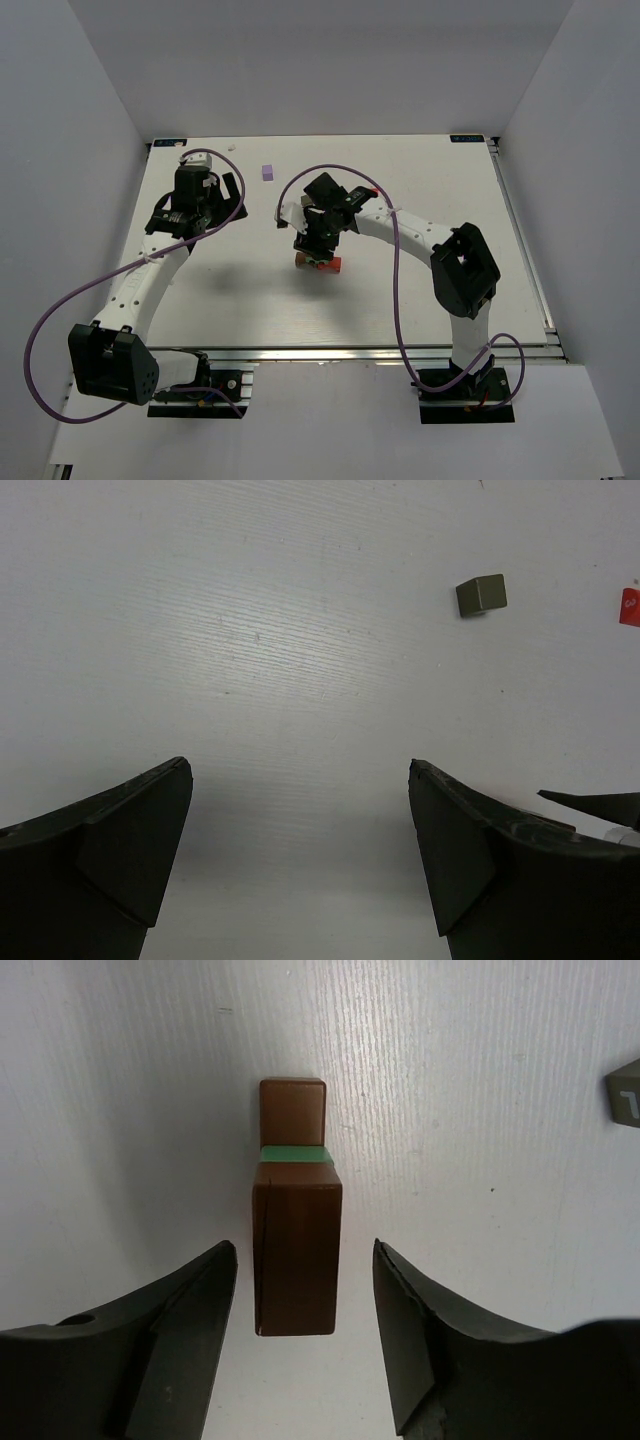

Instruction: Build the wood block tower

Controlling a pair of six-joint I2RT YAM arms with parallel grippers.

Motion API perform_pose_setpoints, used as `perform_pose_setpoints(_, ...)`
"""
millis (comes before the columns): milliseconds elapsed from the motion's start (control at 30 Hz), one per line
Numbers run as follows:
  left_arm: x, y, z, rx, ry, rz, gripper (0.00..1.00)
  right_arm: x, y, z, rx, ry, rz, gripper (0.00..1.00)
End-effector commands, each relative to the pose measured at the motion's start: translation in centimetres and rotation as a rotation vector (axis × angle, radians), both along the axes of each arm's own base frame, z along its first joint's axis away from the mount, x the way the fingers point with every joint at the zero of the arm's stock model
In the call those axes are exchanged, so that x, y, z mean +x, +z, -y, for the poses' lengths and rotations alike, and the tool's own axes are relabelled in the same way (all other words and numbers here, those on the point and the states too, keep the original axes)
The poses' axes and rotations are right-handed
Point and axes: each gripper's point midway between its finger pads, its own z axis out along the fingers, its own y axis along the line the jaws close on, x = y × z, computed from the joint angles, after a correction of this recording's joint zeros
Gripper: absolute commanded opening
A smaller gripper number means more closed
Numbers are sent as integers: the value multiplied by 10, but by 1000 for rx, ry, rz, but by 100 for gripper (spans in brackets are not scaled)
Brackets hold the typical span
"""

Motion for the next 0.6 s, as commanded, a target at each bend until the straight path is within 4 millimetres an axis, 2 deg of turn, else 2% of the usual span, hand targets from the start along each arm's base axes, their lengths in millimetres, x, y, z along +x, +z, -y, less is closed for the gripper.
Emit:
perform_pose_setpoints(0, 3, 18, 1, -4, -12, 49, 98, -1, 38, -9, 93, 36, 33, 67)
perform_pose_setpoints(33, 4, 17, 3, -4, -17, 48, 98, -2, 51, -12, 127, 46, 47, 74)
perform_pose_setpoints(67, 6, 17, 3, -8, -15, 51, 98, -2, 58, -14, 145, 53, 58, 89)
perform_pose_setpoints(200, 24, 19, 5, -18, 4, 45, 98, 0, 102, -22, 262, 40, 119, 89)
perform_pose_setpoints(233, 33, 28, 7, -27, 13, 60, 98, 1, 118, -19, 308, 31, 139, 89)
perform_pose_setpoints(267, 43, 19, 10, -27, 14, 34, 98, 5, 134, -22, 361, 29, 170, 89)
perform_pose_setpoints(300, 51, 18, 12, -35, 16, 32, 98, 6, 143, -21, 401, 6, 165, 89)
perform_pose_setpoints(333, 68, 16, 19, -48, 1, 26, 98, 15, 163, -15, 462, -30, 208, 89)
perform_pose_setpoints(400, 87, 12, 25, -57, -10, 15, 98, 29, 185, 3, 531, -129, 218, 89)
perform_pose_setpoints(433, 106, 6, 30, -53, -13, -3, 98, 36, 186, 11, 543, -174, 216, 89)
perform_pose_setpoints(467, 117, 2, 30, -40, -14, -14, 98, 45, 192, 19, 560, -219, 226, 89)
perform_pose_setpoints(500, 128, -2, 32, -30, -20, -25, 98, 60, 192, 37, 570, -323, 208, 89)
perform_pose_setpoints(533, 145, 15, 34, -24, -21, 4, 98, 70, 190, 48, 569, -385, 205, 89)
perform_pose_setpoints(567, 159, -16, 34, 16, -22, -55, 98, 80, 185, 62, 554, -453, 198, 89)
